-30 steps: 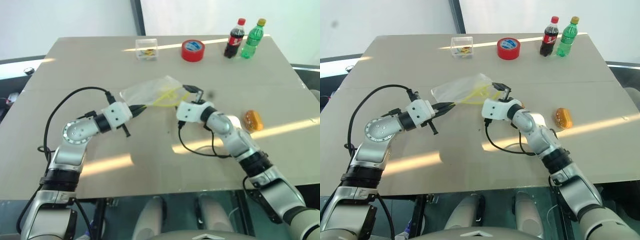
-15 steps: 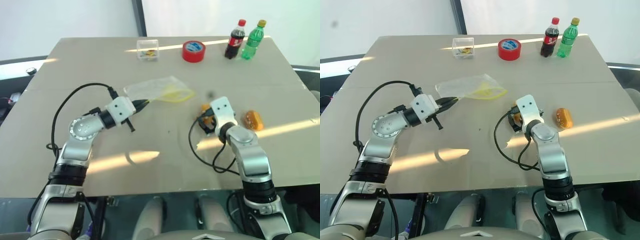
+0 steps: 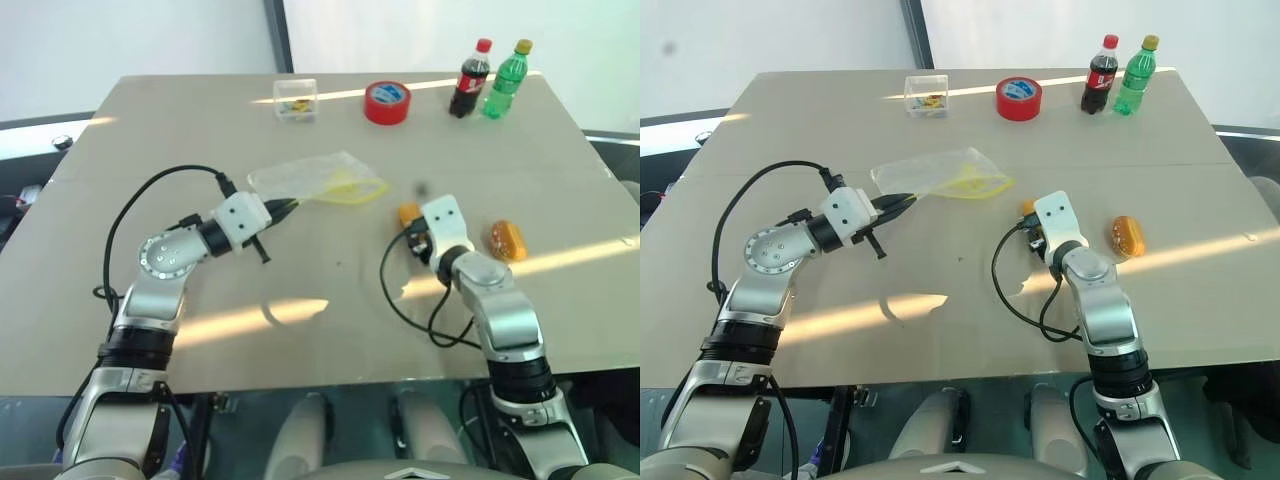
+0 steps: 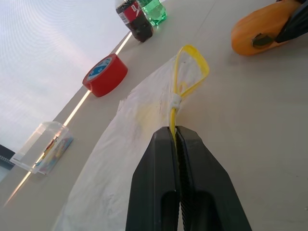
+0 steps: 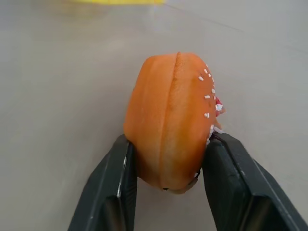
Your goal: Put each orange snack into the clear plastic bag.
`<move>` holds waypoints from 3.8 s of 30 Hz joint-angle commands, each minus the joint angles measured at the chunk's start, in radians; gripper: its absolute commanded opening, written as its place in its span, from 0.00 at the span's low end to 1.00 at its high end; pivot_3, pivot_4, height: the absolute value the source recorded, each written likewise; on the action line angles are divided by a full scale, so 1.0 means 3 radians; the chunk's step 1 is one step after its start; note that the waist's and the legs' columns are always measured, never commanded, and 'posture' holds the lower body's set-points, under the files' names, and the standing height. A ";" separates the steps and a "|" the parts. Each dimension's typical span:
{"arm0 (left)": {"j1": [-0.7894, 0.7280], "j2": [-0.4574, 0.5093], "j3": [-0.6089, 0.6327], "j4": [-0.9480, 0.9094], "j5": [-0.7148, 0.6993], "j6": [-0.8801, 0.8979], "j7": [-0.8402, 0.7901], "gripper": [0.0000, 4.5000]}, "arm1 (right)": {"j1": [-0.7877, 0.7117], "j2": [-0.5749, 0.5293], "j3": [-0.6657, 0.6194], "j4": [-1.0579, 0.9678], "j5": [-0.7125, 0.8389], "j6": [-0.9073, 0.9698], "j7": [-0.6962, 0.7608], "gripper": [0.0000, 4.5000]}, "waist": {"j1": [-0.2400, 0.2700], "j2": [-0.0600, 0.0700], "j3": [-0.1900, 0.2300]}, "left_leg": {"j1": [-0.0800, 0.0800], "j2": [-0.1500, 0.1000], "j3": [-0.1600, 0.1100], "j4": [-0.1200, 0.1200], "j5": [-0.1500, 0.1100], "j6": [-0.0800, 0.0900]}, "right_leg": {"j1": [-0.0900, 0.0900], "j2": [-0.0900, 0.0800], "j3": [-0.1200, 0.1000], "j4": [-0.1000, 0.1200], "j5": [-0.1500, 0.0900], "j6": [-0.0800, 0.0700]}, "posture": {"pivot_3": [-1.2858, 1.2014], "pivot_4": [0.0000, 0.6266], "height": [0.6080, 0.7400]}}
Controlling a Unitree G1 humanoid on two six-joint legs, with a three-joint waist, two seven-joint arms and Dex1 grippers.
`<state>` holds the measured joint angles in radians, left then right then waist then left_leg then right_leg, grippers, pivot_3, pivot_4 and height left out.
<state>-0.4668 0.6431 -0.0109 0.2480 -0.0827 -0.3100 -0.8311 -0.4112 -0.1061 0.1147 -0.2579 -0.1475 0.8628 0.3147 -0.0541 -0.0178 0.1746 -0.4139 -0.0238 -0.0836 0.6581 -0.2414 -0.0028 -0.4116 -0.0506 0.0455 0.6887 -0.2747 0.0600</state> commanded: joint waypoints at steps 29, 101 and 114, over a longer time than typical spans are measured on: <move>0.0407 0.0198 -0.0073 -0.0696 -0.0292 -0.0066 -0.0591 0.00 | -0.0932 -0.0004 0.0368 0.0903 0.0657 -0.0796 0.0559 0.43 | -0.0037 0.0001 0.0000 | 0.0000 0.0001 -0.0001 0.0001 0.0000 0.0000 | 0.0000 0.0000 -0.0001 0.0000 0.0000 0.0000 | 0.52 0.24 1.00; 0.0156 -0.0097 0.0089 -0.0440 -0.0212 0.0206 -0.0102 0.00 | 0.0050 -0.0893 0.0653 -0.0474 0.0617 -0.0521 0.0290 0.39 | 0.0050 0.0001 0.0000 | -0.0004 0.0002 -0.0004 0.0014 -0.0002 0.0004 | 0.0004 0.0001 -0.0005 0.0002 0.0000 0.0001 | 0.52 0.24 1.00; 0.0558 0.0039 0.0095 -0.0950 -0.0287 0.0241 -0.0210 0.00 | -0.0546 -0.0443 0.0785 0.0537 0.0461 -0.0729 0.0292 0.39 | 0.0042 0.0000 0.0000 | -0.0004 0.0003 -0.0004 0.0016 -0.0002 0.0003 | 0.0004 0.0001 -0.0004 0.0004 0.0000 0.0000 | 0.52 0.24 1.00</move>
<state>-0.3099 0.6378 0.0009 0.0209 -0.1483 -0.2255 -0.8790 -0.5475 -0.2528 0.3678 -0.1038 -0.0058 0.6695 0.4075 -0.0416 -0.0177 0.1746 -0.4150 -0.0228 -0.0847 0.6629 -0.2420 -0.0017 -0.4105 -0.0504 0.0443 0.6899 -0.2748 0.0601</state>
